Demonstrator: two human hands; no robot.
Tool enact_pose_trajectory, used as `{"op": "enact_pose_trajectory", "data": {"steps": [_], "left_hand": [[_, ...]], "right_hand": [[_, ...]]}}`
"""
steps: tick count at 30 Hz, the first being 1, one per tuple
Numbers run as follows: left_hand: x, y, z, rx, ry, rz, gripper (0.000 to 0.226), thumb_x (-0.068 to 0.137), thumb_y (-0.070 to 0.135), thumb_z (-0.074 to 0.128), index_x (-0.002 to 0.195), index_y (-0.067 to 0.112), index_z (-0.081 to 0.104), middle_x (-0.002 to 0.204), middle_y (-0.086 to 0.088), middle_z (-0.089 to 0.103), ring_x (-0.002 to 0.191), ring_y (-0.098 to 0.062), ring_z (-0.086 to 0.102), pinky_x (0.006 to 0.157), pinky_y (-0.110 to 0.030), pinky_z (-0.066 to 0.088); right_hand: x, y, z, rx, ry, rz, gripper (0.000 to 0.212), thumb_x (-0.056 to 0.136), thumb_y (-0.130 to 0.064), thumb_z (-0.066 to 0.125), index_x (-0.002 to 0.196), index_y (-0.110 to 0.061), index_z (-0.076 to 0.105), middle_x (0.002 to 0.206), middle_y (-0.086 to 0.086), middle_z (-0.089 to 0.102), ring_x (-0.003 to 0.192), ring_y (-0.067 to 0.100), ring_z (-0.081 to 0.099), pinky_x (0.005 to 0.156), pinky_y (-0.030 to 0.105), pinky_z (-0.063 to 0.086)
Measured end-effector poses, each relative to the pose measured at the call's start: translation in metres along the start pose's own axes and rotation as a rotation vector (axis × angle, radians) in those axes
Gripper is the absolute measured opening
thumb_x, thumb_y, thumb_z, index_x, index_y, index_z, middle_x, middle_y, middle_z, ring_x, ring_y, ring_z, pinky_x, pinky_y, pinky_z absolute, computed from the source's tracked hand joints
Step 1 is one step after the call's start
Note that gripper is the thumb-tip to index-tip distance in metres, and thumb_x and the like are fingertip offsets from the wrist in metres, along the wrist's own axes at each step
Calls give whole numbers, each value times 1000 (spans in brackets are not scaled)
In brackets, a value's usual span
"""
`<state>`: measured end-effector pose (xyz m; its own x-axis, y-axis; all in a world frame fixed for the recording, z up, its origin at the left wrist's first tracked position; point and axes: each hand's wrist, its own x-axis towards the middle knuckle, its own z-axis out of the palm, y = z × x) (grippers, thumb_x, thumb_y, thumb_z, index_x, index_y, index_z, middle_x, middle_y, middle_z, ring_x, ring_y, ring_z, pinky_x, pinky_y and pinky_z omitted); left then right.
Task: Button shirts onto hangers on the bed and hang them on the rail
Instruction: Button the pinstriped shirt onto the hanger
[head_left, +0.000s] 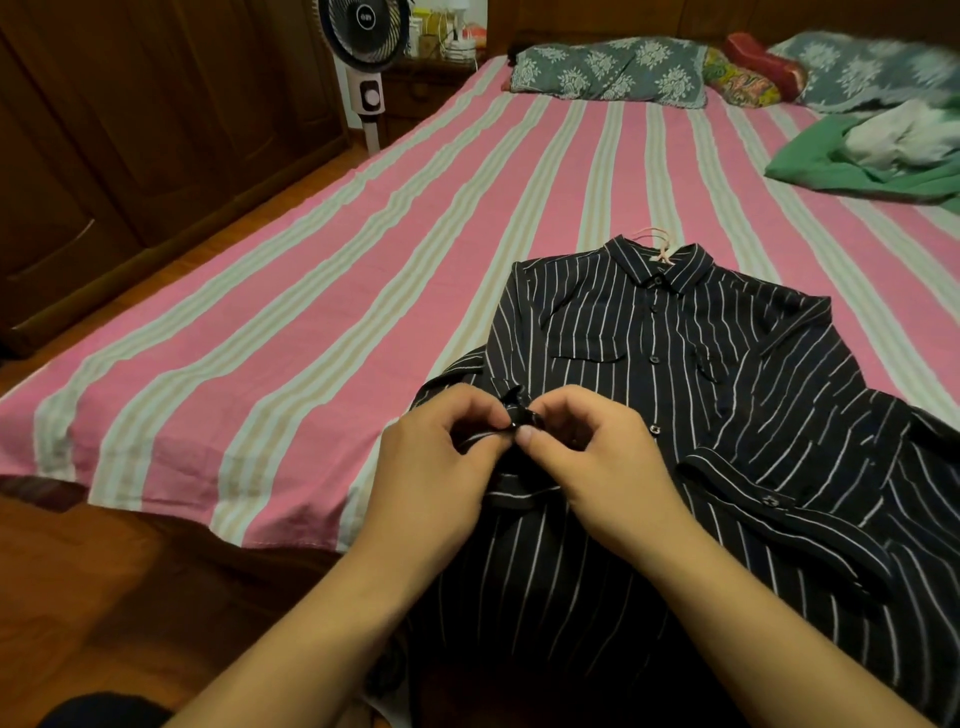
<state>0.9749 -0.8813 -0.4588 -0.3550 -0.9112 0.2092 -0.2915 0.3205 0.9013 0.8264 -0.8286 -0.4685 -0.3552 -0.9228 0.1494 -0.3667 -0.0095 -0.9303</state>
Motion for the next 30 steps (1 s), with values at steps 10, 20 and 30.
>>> {"op": "enact_pose_trajectory", "data": {"steps": [10, 20, 30], "left_hand": [[3, 1, 1, 59, 39, 26, 26, 81, 7, 80, 81, 29, 66, 82, 20, 70, 81, 2, 67, 72, -10, 46], [9, -5, -3, 114, 61, -32, 27, 76, 11, 83, 73, 22, 59, 73, 13, 65, 67, -4, 59, 61, -15, 41], [14, -7, -5, -91, -86, -151, 20, 78, 4, 81, 76, 15, 64, 66, -5, 67, 61, -11, 55, 63, -33, 45]], "right_hand": [[2, -3, -8, 242, -68, 135, 5, 88, -5, 74, 91, -9, 75, 87, 13, 75, 80, 18, 72, 80, 31, 57], [7, 1, -21, 117, -324, 41, 34, 91, 15, 56, 104, -13, 71, 93, 11, 74, 86, 20, 74, 88, 31, 57], [9, 5, -12, -144, -128, -198, 18, 86, -6, 75, 88, -24, 74, 86, -8, 64, 78, 12, 67, 72, 26, 54]]}}
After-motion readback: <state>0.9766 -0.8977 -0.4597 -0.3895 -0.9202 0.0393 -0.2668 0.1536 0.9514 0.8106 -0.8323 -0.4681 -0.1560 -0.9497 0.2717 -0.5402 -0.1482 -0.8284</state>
